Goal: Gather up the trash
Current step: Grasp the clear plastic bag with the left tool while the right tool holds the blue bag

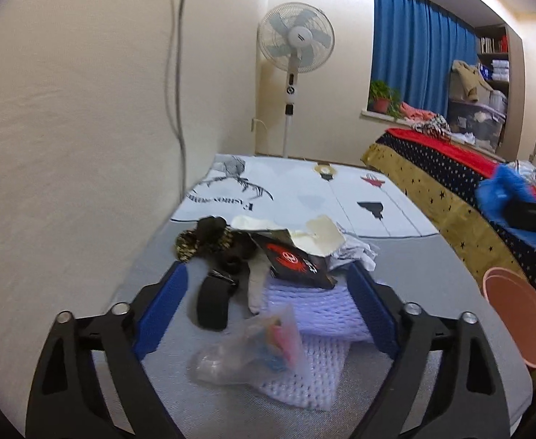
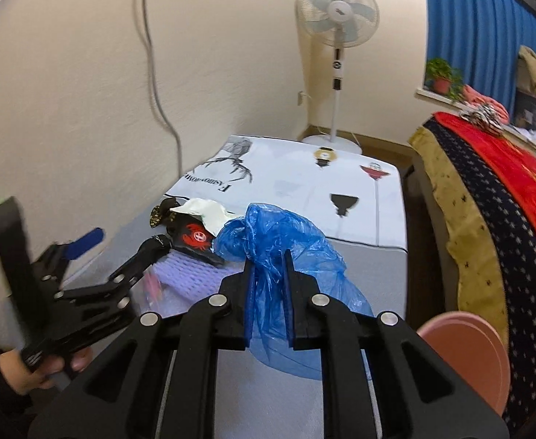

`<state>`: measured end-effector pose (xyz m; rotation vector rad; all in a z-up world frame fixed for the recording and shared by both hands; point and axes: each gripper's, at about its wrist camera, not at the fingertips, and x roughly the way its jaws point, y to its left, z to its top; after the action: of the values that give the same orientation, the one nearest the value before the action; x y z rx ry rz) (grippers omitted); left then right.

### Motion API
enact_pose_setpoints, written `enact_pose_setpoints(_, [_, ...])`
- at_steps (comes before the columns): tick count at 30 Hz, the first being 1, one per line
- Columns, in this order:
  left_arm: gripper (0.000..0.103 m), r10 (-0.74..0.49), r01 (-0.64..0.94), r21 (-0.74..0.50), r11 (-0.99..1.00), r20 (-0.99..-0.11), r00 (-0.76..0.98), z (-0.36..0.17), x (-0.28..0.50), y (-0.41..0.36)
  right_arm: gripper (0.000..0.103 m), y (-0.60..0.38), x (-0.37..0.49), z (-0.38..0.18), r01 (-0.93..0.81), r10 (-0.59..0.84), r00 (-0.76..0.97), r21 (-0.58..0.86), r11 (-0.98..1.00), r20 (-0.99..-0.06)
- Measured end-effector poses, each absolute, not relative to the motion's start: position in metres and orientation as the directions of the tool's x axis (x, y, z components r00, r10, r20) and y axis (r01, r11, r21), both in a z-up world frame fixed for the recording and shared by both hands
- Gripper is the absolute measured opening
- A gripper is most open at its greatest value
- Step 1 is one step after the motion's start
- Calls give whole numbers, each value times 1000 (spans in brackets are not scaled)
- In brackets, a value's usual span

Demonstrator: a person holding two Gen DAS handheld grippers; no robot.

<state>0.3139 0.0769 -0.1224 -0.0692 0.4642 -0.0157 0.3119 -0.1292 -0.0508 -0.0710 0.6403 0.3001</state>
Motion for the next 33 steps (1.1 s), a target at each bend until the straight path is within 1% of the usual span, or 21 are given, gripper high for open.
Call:
enact_pose_setpoints(5, [78, -25, 0, -52, 999, -484, 875, -138, 319, 71, 14, -137, 307, -59, -292, 236, 755, 9, 956, -612])
enact_pose_setpoints(8, [75, -21, -3, -48, 999, -503, 864, -142, 323, 71, 14, -142, 309, -62, -284, 238, 749, 25, 959, -619])
enact_pose_setpoints(10, [66, -27, 2, -49, 999, -507, 862, -143, 324, 71, 14, -144, 310, -62, -283, 242, 749, 34, 959, -617])
enact_pose_setpoints(11, [60, -30, 5, -51, 999, -512, 858, -143, 325, 71, 14, -144, 311, -62, -283, 245, 748, 38, 958, -616])
enact_pose_setpoints(12, [50, -31, 4, -52, 999, -514, 857, -143, 325, 71, 14, -144, 311, -62, -284, 246, 748, 37, 958, -616])
enact_pose_setpoints(13, [45, -35, 7, -56, 998, -517, 855, -143, 325, 72, 14, -143, 311, -63, -286, 247, 747, 37, 958, -617])
enact_pose_setpoints(15, [15, -49, 16, -68, 998, -522, 851, -144, 327, 73, 14, -141, 311, -64, -292, 247, 745, 30, 956, -619])
enact_pose_setpoints(16, [7, -58, 21, -77, 997, -524, 850, -144, 327, 74, 14, -141, 310, -64, -294, 248, 745, 28, 955, -620])
enact_pose_setpoints(17, [5, -60, 21, -80, 997, -526, 848, -144, 328, 74, 14, -140, 310, -64, -295, 247, 745, 25, 955, -620])
enact_pose_setpoints(18, [3, -54, 16, -77, 997, -530, 846, -145, 328, 75, 14, -140, 310, -65, -294, 243, 747, 20, 955, -619])
enact_pose_setpoints(23, [2, -73, 34, -84, 996, -522, 850, -136, 323, 78, 14, -143, 311, -66, -282, 233, 746, 22, 959, -624])
enact_pose_setpoints(27, [2, -95, 63, -83, 995, -487, 868, -115, 311, 86, 14, -142, 311, -63, -282, 236, 751, 23, 959, -616])
enact_pose_setpoints(33, [2, -89, 80, -39, 996, -431, 898, -78, 289, 100, 14, -141, 308, -56, -300, 261, 761, 34, 953, -594])
